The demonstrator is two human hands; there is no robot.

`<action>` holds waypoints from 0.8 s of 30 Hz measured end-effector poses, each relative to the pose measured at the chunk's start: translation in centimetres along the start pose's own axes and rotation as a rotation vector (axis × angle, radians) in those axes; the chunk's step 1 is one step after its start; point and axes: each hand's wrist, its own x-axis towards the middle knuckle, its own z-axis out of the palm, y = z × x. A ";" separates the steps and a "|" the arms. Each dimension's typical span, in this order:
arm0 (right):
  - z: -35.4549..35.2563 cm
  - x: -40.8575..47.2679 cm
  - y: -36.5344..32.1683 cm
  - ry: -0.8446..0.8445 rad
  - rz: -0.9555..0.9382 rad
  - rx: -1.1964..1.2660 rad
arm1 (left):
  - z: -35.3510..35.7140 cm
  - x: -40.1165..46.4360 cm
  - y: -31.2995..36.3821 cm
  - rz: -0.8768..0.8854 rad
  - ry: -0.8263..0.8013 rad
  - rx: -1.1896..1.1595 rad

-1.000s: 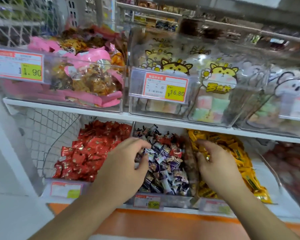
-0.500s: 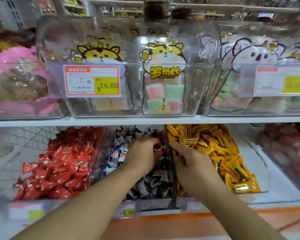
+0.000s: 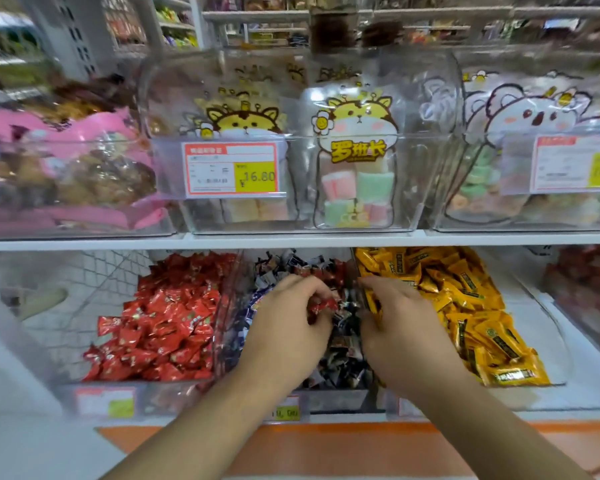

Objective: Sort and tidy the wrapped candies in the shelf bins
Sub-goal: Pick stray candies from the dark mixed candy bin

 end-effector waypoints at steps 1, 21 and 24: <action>0.3 -0.1 -0.4 0.010 -0.029 -0.026 | -1.1 -1.0 0.2 -0.002 0.016 -0.016; 4.1 0.2 -4.4 -0.019 -0.087 -0.105 | -9.2 -3.2 -6.7 -0.058 0.055 0.255; 4.2 0.1 -4.3 -0.032 -0.084 -0.112 | -8.4 -3.3 -7.1 -0.073 0.004 0.251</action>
